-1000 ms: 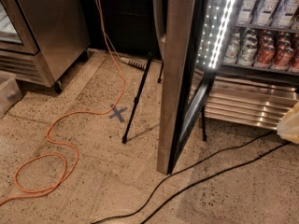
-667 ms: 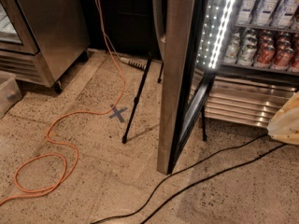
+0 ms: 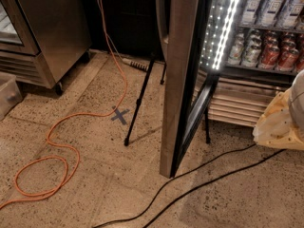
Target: Close left fridge door
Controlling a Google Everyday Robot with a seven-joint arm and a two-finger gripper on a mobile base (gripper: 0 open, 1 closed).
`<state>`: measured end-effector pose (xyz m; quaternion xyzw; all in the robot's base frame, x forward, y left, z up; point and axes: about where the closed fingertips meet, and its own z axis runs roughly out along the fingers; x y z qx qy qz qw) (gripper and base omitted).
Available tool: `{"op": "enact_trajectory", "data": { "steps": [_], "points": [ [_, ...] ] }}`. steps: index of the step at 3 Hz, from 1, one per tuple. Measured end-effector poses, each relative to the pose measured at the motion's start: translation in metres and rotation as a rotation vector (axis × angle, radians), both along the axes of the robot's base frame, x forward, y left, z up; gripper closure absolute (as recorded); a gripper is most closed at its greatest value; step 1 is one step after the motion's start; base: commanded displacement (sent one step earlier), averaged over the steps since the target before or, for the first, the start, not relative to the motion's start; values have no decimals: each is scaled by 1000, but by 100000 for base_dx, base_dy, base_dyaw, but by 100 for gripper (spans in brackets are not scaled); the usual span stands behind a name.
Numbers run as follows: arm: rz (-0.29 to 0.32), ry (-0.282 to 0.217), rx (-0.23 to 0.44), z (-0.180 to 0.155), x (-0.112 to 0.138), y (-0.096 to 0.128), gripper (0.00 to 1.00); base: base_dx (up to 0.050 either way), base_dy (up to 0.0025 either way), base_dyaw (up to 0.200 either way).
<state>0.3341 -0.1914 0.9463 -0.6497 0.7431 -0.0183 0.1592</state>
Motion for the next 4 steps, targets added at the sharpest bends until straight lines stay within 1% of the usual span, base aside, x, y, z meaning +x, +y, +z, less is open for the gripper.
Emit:
{"op": "enact_trajectory", "data": {
  "steps": [3,4],
  "points": [
    [0,0,0,0,0,0,100,7,-10,19034],
    [0,0,0,0,0,0,100,2593,-231,-16901]
  ]
}}
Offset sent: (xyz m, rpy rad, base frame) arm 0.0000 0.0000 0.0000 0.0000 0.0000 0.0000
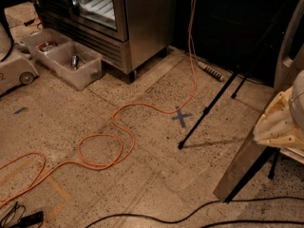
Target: Close left fridge door
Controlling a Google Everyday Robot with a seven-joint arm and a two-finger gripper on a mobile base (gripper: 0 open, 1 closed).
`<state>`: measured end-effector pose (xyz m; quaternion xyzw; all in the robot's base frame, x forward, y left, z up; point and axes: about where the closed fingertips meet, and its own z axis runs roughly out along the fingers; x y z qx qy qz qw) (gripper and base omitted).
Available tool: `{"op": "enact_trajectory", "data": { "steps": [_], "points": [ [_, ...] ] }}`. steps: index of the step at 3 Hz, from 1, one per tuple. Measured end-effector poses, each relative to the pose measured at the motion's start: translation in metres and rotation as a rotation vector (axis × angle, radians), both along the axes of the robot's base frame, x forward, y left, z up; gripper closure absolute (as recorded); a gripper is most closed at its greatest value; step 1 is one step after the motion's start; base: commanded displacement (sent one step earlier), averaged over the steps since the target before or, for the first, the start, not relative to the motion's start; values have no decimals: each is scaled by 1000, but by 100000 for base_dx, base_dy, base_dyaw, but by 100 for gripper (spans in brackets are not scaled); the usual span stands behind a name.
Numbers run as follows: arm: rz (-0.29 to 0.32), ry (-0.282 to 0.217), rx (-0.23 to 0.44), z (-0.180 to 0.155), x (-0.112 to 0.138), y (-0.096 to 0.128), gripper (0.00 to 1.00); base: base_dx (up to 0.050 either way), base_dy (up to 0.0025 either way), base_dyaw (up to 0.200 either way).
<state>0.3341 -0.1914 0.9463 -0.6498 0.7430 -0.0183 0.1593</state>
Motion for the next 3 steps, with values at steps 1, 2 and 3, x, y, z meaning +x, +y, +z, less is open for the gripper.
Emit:
{"op": "enact_trajectory", "data": {
  "steps": [1,2,3],
  "points": [
    [0,0,0,0,0,0,100,0,0,0],
    [15,-3,-16,6,6,12,100,0,0,0],
    [62,13,-64,14,29,50,100,0,0,0]
  ]
}}
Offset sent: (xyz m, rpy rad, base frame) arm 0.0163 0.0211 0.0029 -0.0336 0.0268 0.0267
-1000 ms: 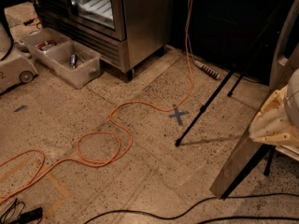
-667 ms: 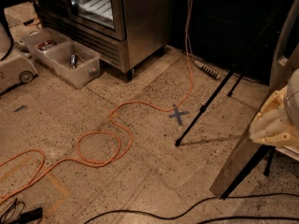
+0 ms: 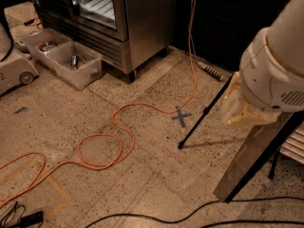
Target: Close left fridge door
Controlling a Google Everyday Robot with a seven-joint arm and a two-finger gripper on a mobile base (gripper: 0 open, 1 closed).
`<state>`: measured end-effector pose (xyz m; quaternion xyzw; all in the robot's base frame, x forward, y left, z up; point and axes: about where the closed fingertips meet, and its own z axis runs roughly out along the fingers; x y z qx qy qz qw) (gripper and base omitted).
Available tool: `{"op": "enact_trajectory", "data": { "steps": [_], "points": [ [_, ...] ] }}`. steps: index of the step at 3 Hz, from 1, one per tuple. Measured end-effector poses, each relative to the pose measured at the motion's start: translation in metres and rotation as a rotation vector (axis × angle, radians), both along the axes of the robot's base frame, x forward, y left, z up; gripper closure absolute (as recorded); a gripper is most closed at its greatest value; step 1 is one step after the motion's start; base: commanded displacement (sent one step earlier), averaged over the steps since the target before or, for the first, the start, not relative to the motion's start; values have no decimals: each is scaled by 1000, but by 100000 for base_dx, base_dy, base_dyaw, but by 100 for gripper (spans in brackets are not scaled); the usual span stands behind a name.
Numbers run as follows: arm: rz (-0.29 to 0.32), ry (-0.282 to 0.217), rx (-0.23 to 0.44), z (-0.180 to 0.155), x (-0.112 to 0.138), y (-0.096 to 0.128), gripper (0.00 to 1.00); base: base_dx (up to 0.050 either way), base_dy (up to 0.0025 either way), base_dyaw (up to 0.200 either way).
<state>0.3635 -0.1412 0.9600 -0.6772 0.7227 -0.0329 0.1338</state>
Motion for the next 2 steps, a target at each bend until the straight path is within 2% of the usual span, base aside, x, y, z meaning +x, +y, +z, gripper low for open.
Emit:
{"op": "enact_trajectory", "data": {
  "steps": [1,2],
  "points": [
    [38,5,-55,5,20,43,100,0,0,0],
    [38,5,-55,5,20,43,100,0,0,0]
  ]
}}
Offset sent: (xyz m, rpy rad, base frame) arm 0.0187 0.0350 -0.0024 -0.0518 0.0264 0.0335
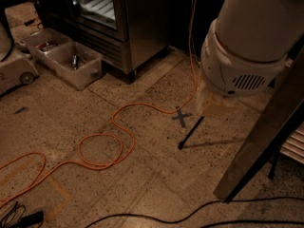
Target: Close left fridge door
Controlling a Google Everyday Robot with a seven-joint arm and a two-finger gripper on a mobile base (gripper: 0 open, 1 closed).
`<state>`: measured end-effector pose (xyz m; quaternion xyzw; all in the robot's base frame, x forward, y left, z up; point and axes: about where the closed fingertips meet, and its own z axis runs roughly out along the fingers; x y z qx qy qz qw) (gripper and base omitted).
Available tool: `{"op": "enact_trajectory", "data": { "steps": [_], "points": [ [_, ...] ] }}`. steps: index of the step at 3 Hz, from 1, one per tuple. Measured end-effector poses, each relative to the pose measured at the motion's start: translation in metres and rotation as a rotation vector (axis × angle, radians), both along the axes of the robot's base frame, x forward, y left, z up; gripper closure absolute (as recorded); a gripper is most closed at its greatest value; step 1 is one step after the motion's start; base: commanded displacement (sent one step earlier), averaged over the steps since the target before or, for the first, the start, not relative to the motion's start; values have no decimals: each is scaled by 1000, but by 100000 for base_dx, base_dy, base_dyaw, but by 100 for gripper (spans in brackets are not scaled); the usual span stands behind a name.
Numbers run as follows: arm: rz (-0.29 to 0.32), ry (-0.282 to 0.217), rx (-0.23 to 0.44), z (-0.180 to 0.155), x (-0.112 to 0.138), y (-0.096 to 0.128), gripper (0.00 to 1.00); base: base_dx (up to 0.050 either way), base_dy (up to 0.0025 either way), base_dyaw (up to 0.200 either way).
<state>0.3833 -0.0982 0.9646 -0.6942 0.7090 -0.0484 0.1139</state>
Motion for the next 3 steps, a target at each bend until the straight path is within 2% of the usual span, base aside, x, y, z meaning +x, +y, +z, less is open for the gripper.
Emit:
{"op": "enact_trajectory", "data": {
  "steps": [1,2,3],
  "points": [
    [-38,6,5,12,13,-4,100,0,0,0],
    [-77,9,56,16,50,-6,100,0,0,0],
    [-77,-3,59,19,51,-5,100,0,0,0]
  ]
}}
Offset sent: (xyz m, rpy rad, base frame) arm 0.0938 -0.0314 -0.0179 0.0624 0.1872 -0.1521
